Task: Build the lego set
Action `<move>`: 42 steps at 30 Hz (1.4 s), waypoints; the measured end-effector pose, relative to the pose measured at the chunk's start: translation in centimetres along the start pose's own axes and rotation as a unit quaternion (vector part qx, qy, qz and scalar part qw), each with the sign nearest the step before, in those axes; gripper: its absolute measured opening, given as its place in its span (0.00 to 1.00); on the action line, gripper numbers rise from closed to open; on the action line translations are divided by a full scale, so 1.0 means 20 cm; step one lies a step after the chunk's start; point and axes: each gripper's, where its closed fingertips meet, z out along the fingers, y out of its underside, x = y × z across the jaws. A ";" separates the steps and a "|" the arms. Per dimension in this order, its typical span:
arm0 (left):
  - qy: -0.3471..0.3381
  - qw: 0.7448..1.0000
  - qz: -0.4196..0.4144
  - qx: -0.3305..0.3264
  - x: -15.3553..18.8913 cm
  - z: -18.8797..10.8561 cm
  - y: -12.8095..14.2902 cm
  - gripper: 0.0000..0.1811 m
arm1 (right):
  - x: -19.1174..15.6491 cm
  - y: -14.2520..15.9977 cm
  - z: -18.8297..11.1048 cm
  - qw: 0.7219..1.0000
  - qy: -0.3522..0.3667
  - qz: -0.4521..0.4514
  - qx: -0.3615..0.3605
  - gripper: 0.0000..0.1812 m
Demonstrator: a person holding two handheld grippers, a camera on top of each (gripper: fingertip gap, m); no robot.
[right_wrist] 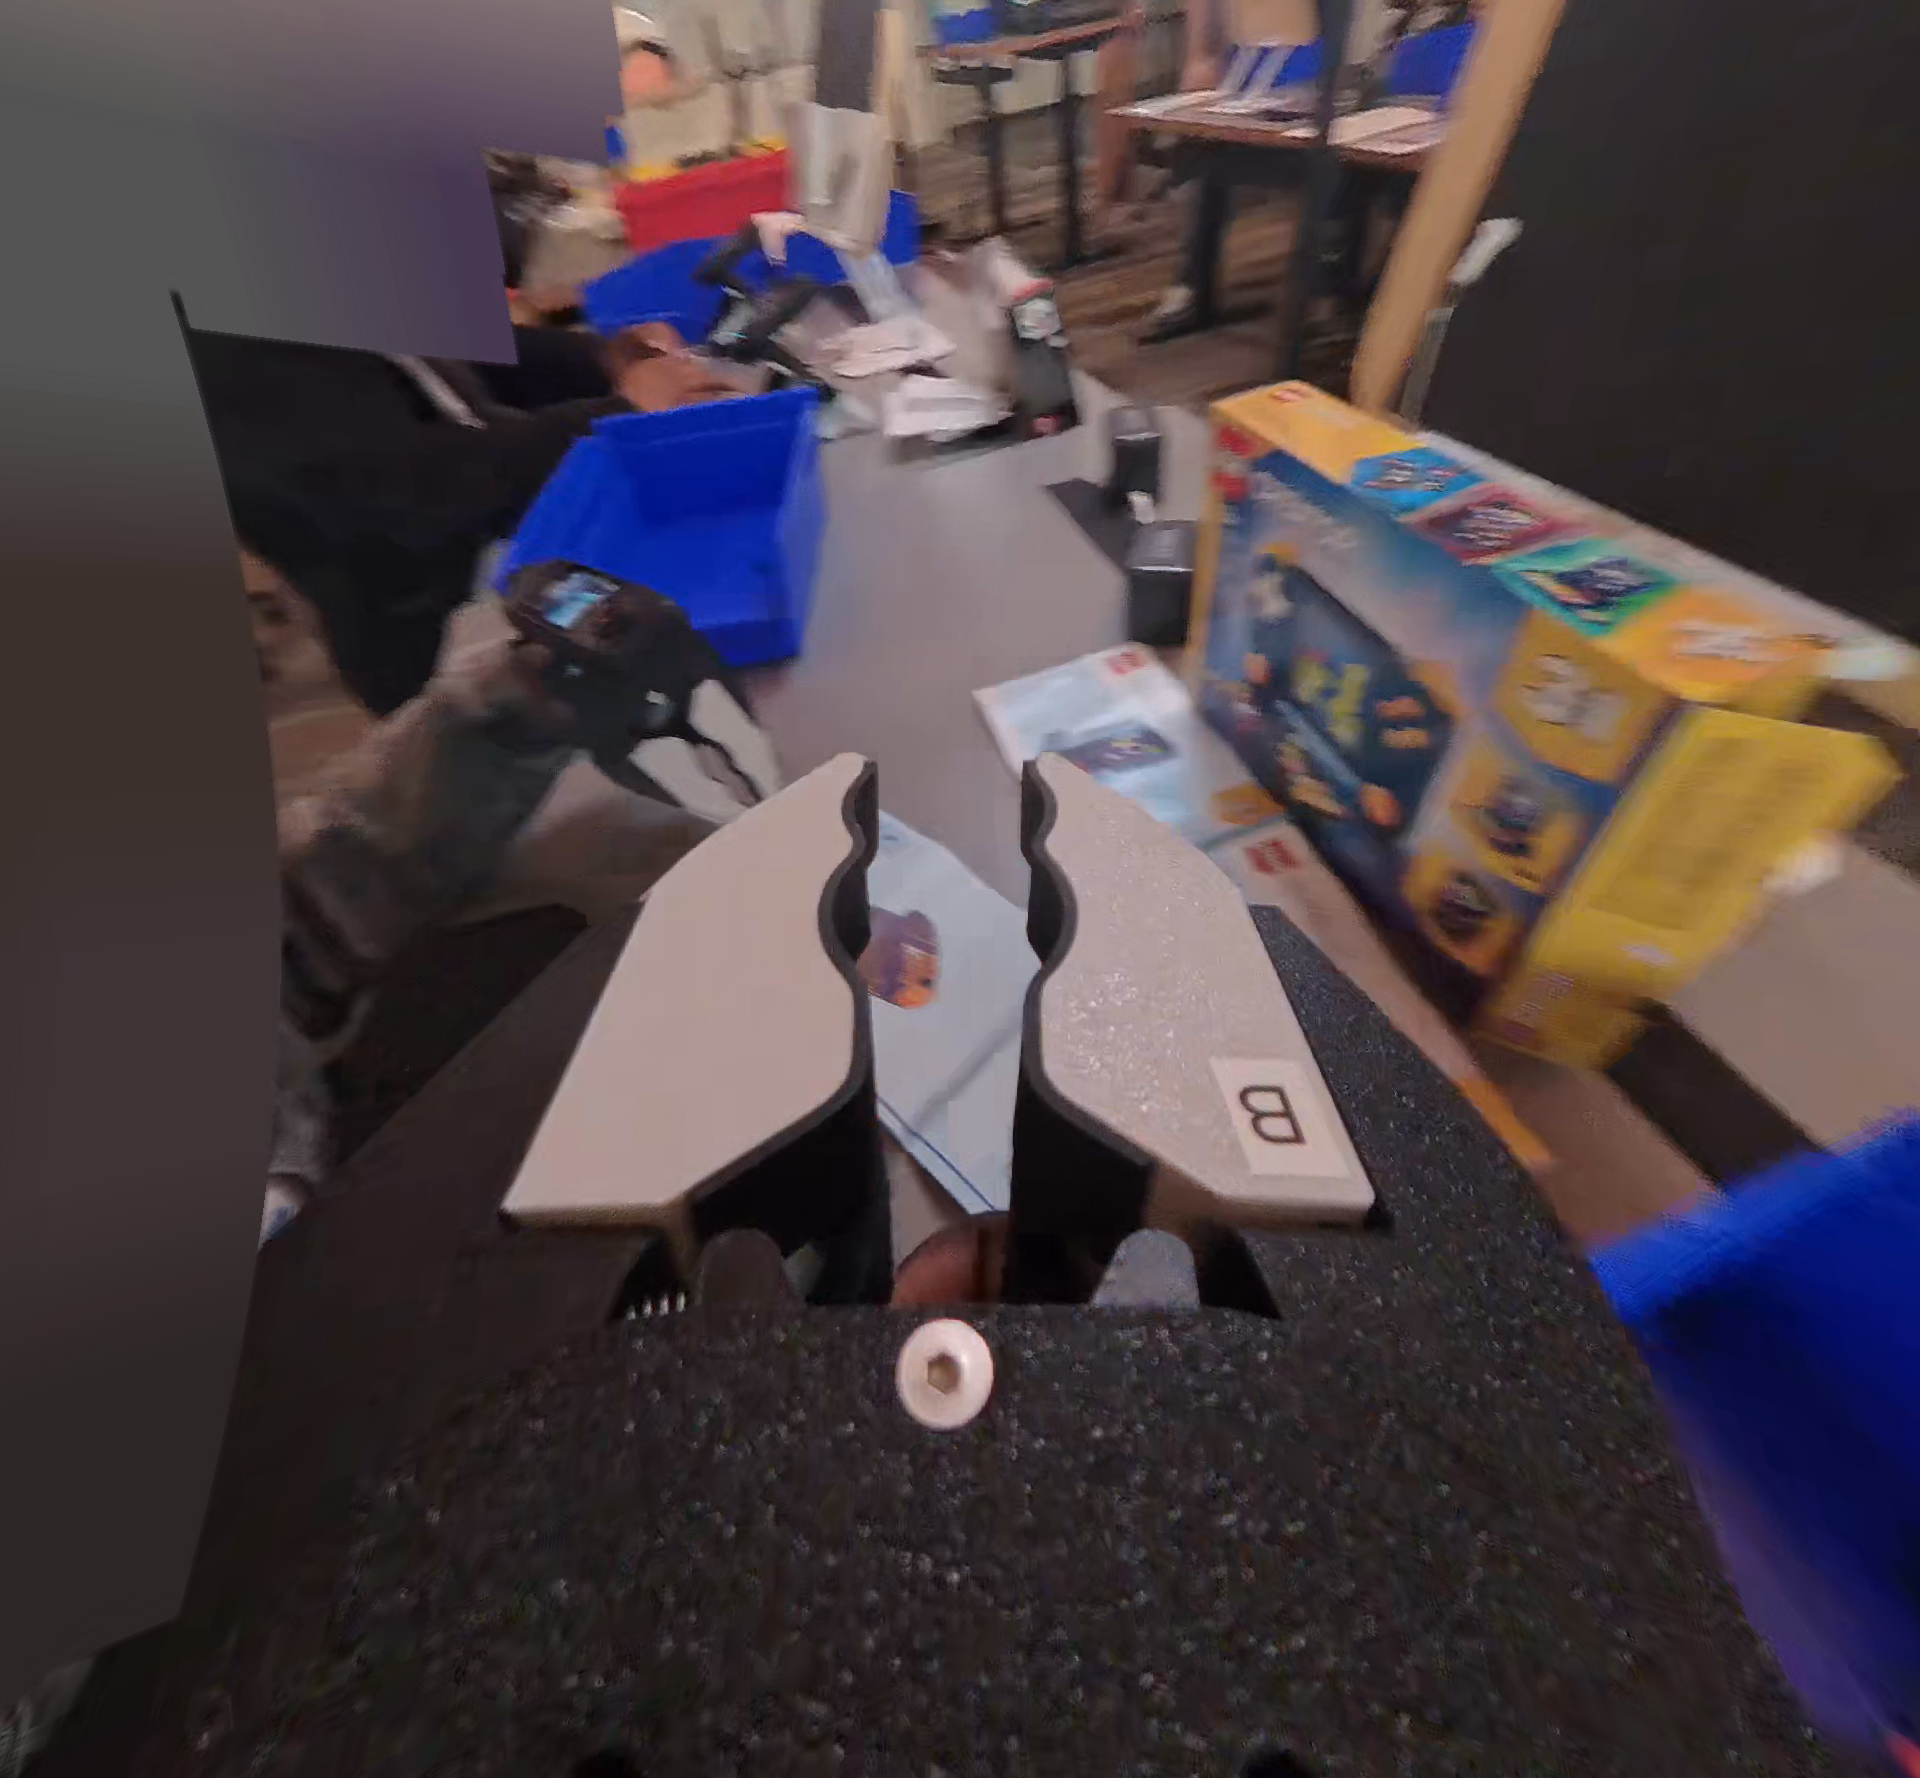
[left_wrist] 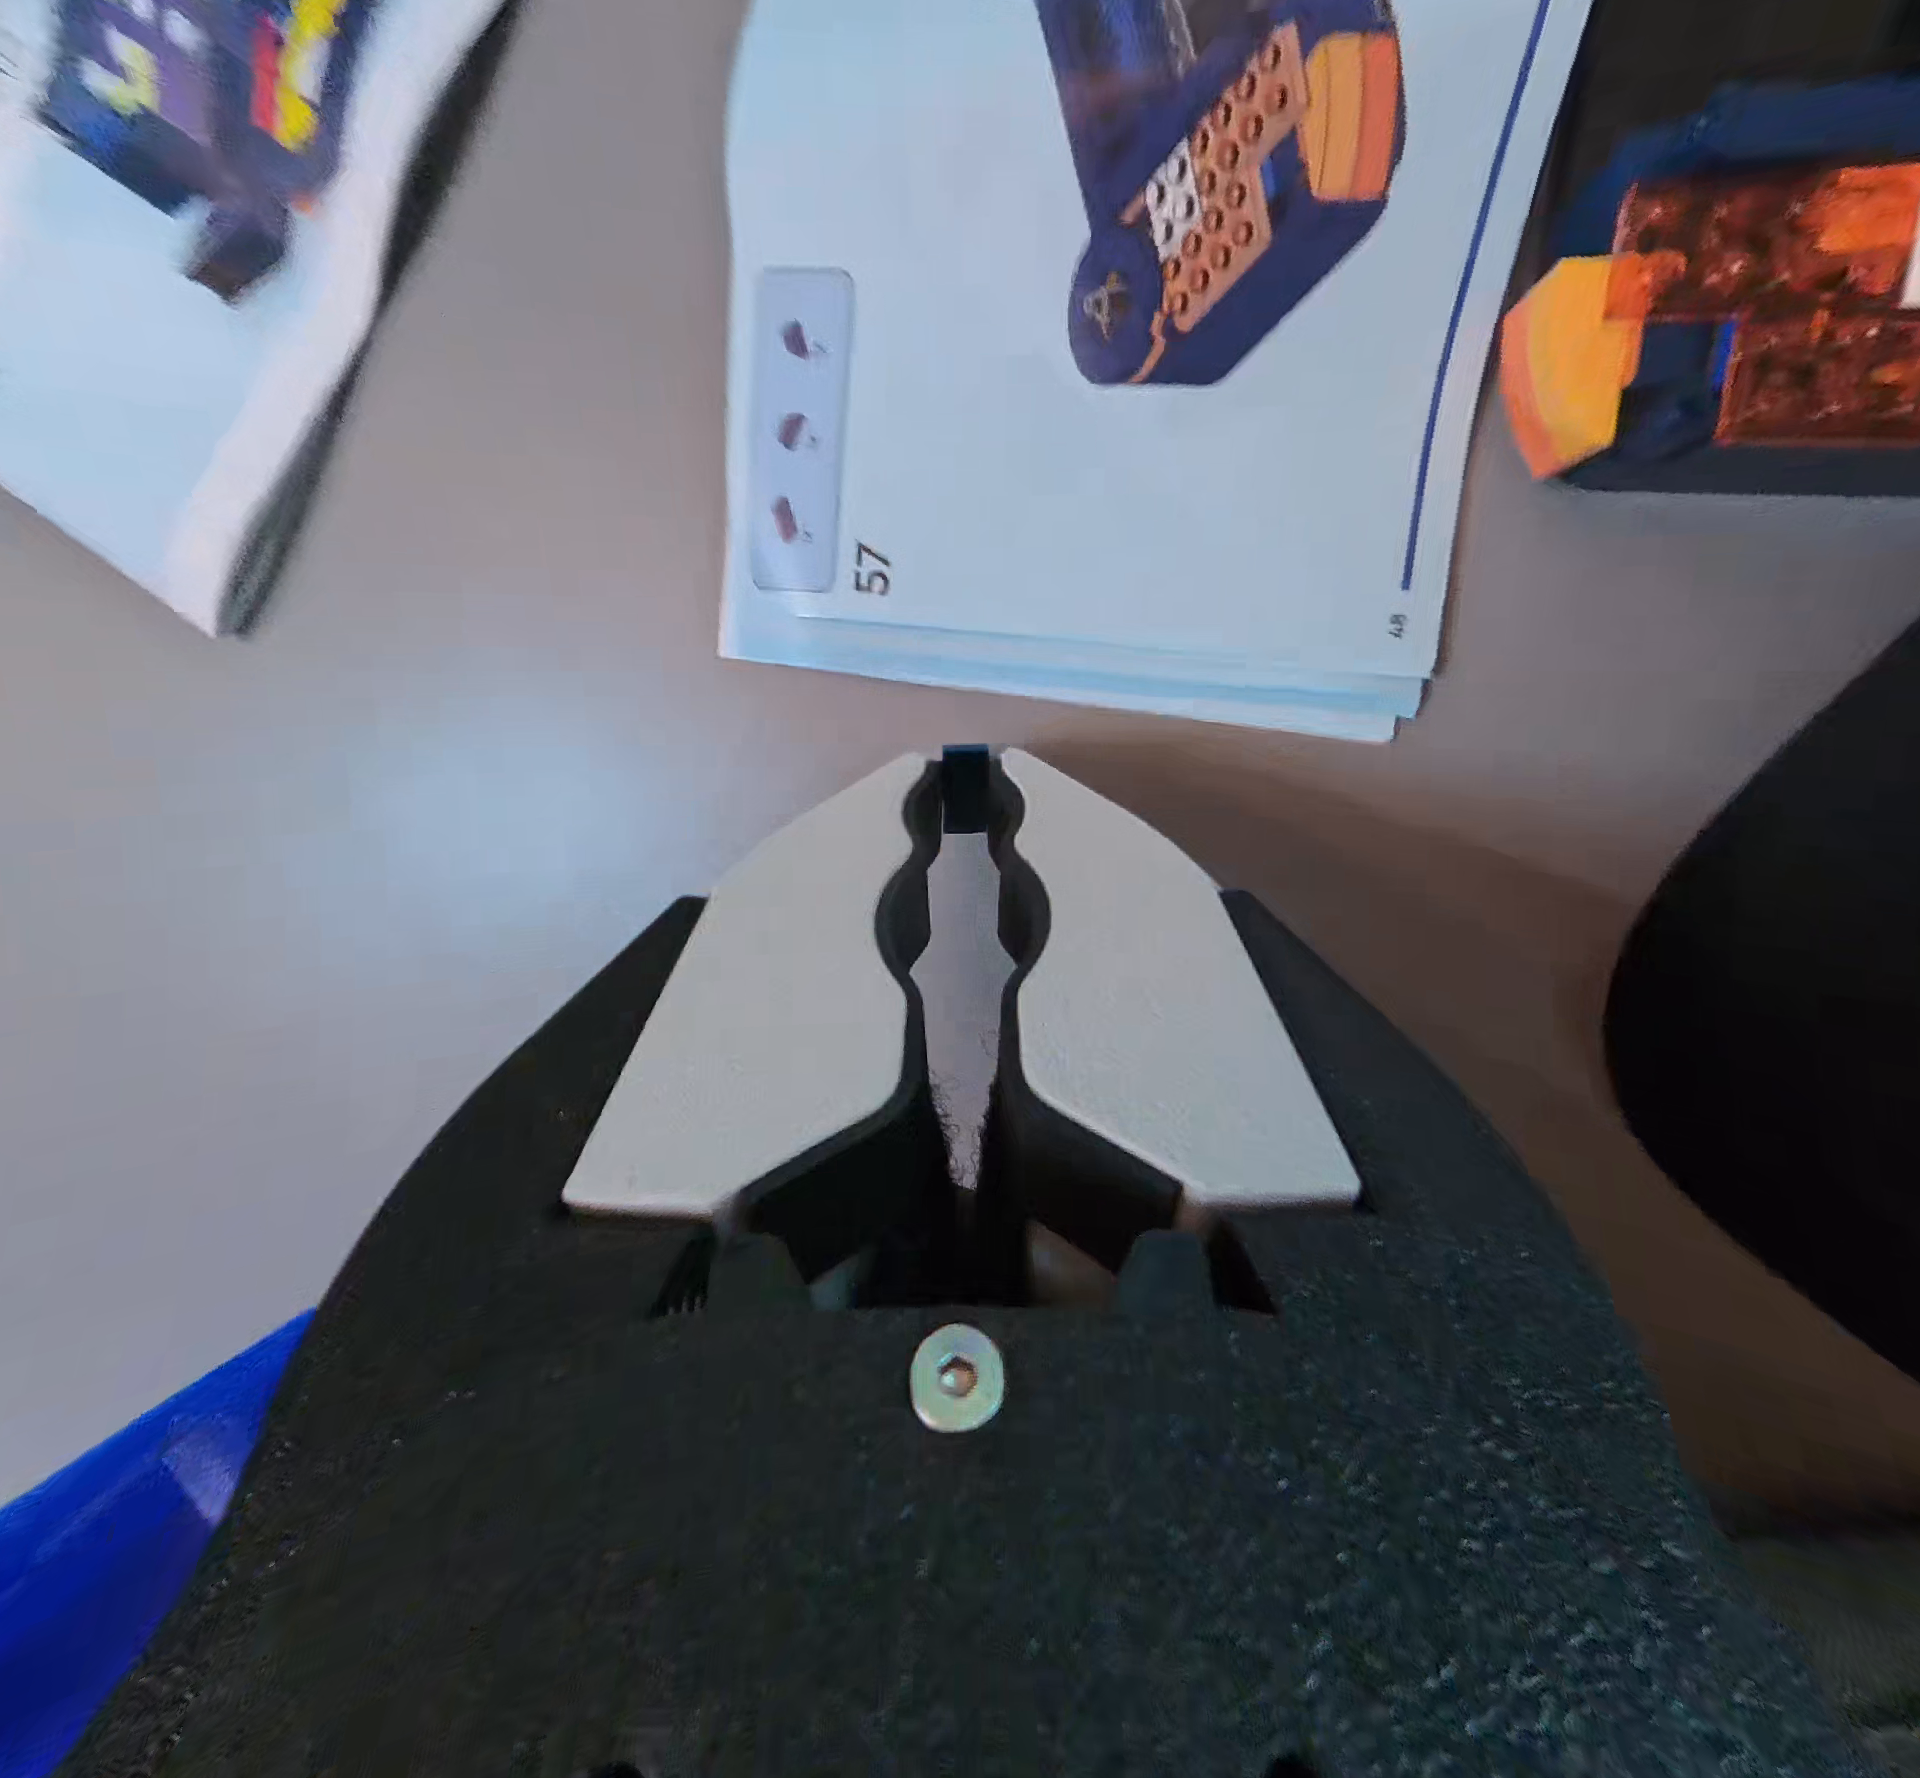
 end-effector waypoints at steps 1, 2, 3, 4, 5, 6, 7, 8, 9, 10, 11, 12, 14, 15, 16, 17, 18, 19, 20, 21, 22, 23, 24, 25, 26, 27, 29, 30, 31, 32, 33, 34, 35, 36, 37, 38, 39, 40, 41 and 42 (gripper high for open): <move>0.002 1.000 0.000 -0.018 0.01 0.00 0.02 0.04 | 0.05 0.01 -0.06 0.999 0.035 -0.012 -0.011 0.14; 0.004 0.999 0.000 -0.032 0.02 0.01 0.04 0.04 | 0.09 0.02 -0.10 0.997 0.067 -0.021 -0.024 0.14; 0.010 0.999 -0.002 -0.042 0.03 0.01 0.05 0.04 | 0.13 0.03 -0.14 0.995 0.094 -0.028 -0.036 0.14; 0.015 0.999 -0.003 -0.050 0.04 0.01 0.06 0.04 | 0.16 0.05 -0.18 0.992 0.115 -0.033 -0.044 0.14; 0.015 0.999 -0.005 -0.052 0.04 0.01 0.06 0.04 | 0.19 0.06 -0.20 0.990 0.128 -0.035 -0.053 0.14; 0.017 0.998 -0.006 -0.057 0.05 0.00 0.06 0.04 | 0.20 0.07 -0.22 0.988 0.137 -0.035 -0.062 0.14; 0.017 0.998 -0.006 -0.060 0.05 0.00 0.06 0.04 | 0.22 0.09 -0.24 0.986 0.146 -0.035 -0.072 0.14; 0.018 0.998 -0.007 -0.062 0.06 0.00 0.06 0.04 | 0.24 0.10 -0.25 0.983 0.158 -0.036 -0.084 0.14; 0.019 0.998 -0.007 -0.064 0.06 0.00 0.06 0.04 | 0.27 0.12 -0.27 0.980 0.173 -0.039 -0.095 0.14; 0.020 0.998 -0.007 -0.065 0.06 0.00 0.06 0.04 | 0.29 0.13 -0.28 0.975 0.189 -0.041 -0.105 0.14; 0.021 0.998 -0.008 -0.065 0.06 0.00 0.06 0.04 | 0.31 0.15 -0.29 0.972 0.203 -0.042 -0.114 0.14; 0.021 0.998 -0.009 -0.064 0.06 0.01 0.06 0.04 | 0.33 0.15 -0.30 0.969 0.213 -0.043 -0.120 0.14; 0.022 0.998 -0.010 -0.061 0.06 0.01 0.06 0.04 | 0.34 0.16 -0.30 0.967 0.219 -0.044 -0.125 0.14; 0.022 0.998 -0.010 -0.060 0.06 0.01 0.06 0.04 | 0.34 0.17 -0.30 0.966 0.218 -0.044 -0.128 0.14; 0.022 0.998 -0.011 -0.060 0.06 0.01 0.06 0.04 | 0.34 0.17 -0.29 0.966 0.217 -0.044 -0.131 0.14; 0.023 0.998 -0.013 -0.059 0.06 0.01 0.06 0.04 | 0.35 0.18 -0.29 0.966 0.219 -0.044 -0.134 0.14; 0.023 0.998 -0.014 -0.057 0.06 0.01 0.06 0.04 | 0.35 0.18 -0.29 0.964 0.221 -0.044 -0.137 0.14; 0.024 0.998 -0.015 -0.056 0.06 0.01 0.06 0.04 | 0.36 0.19 -0.29 0.963 0.225 -0.044 -0.141 0.14; 0.024 0.998 -0.015 -0.054 0.06 0.01 0.05 0.04 | 0.36 0.19 -0.29 0.962 0.227 -0.044 -0.143 0.14; 0.025 0.998 -0.016 -0.053 0.06 0.01 0.05 0.04 | 0.37 0.19 -0.28 0.962 0.227 -0.045 -0.143 0.14; 0.026 0.998 -0.016 -0.050 0.06 0.01 0.05 0.04 | 0.36 0.20 -0.28 0.962 0.226 -0.045 -0.145 0.14; 0.026 0.998 -0.018 -0.048 0.06 0.01 0.05 0.05 | 0.37 0.20 -0.28 0.962 0.225 -0.044 -0.147 0.14; 0.028 0.998 -0.019 -0.047 0.06 0.01 0.05 0.05 | 0.37 0.20 -0.27 0.961 0.227 -0.044 -0.149 0.14; 0.029 0.998 -0.020 -0.045 0.06 0.01 0.05 0.05 | 0.37 0.21 -0.27 0.961 0.228 -0.045 -0.151 0.14; 0.029 0.998 -0.020 -0.044 0.06 0.01 0.05 0.05 | 0.37 0.21 -0.27 0.961 0.228 -0.045 -0.152 0.14; 0.028 0.998 -0.021 -0.043 0.06 0.01 0.05 0.05 | 0.37 0.21 -0.27 0.961 0.228 -0.044 -0.153 0.14; 0.030 0.998 -0.022 -0.041 0.06 0.01 0.05 0.06 | 0.38 0.22 -0.27 0.960 0.228 -0.043 -0.156 0.14; 0.035 0.998 -0.023 -0.038 0.07 0.01 0.05 0.08 | 0.38 0.22 -0.27 0.960 0.229 -0.043 -0.156 0.14; 0.039 0.998 -0.022 -0.035 0.07 0.01 0.05 0.11 | 0.38 0.22 -0.27 0.960 0.229 -0.043 -0.157 0.14; 0.045 0.998 -0.021 -0.029 0.08 0.00 0.05 0.14 | 0.38 0.22 -0.27 0.960 0.229 -0.043 -0.157 0.14; 0.046 0.998 -0.022 -0.020 0.08 -0.01 0.04 0.17 | 0.39 0.22 -0.28 0.959 0.230 -0.042 -0.158 0.14; 0.048 0.999 -0.024 -0.005 0.08 -0.02 0.03 0.20 | 0.39 0.22 -0.28 0.959 0.232 -0.042 -0.159 0.14; 0.056 0.998 -0.027 0.016 0.08 -0.04 0.02 0.21 | 0.39 0.22 -0.29 0.958 0.234 -0.041 -0.160 0.14; 0.061 0.997 -0.031 0.044 0.08 -0.06 0.00 0.22 | 0.40 0.23 -0.30 0.958 0.235 -0.041 -0.161 0.14; 0.056 0.995 -0.034 0.079 0.06 -0.09 -0.03 0.23 | 0.40 0.23 -0.31 0.957 0.236 -0.041 -0.163 0.14; 0.039 0.991 -0.036 0.123 0.02 -0.11 -0.08 0.25 | 0.40 0.24 -0.32 0.956 0.238 -0.040 -0.167 0.14; 0.010 0.983 -0.035 0.178 -0.04 -0.14 -0.13 0.27 | 0.41 0.25 -0.34 0.954 0.242 -0.039 -0.171 0.14; -0.033 0.969 -0.036 0.242 -0.12 -0.19 -0.20 0.27 | 0.43 0.26 -0.36 0.952 0.247 -0.036 -0.175 0.14; -0.082 0.944 -0.047 0.316 -0.20 -0.26 -0.28 0.27 | 0.44 0.27 -0.39 0.951 0.253 -0.029 -0.177 0.14; -0.120 0.909 -0.072 0.393 -0.26 -0.35 -0.35 0.26 | 0.47 0.28 -0.42 0.948 0.262 -0.019 -0.180 0.14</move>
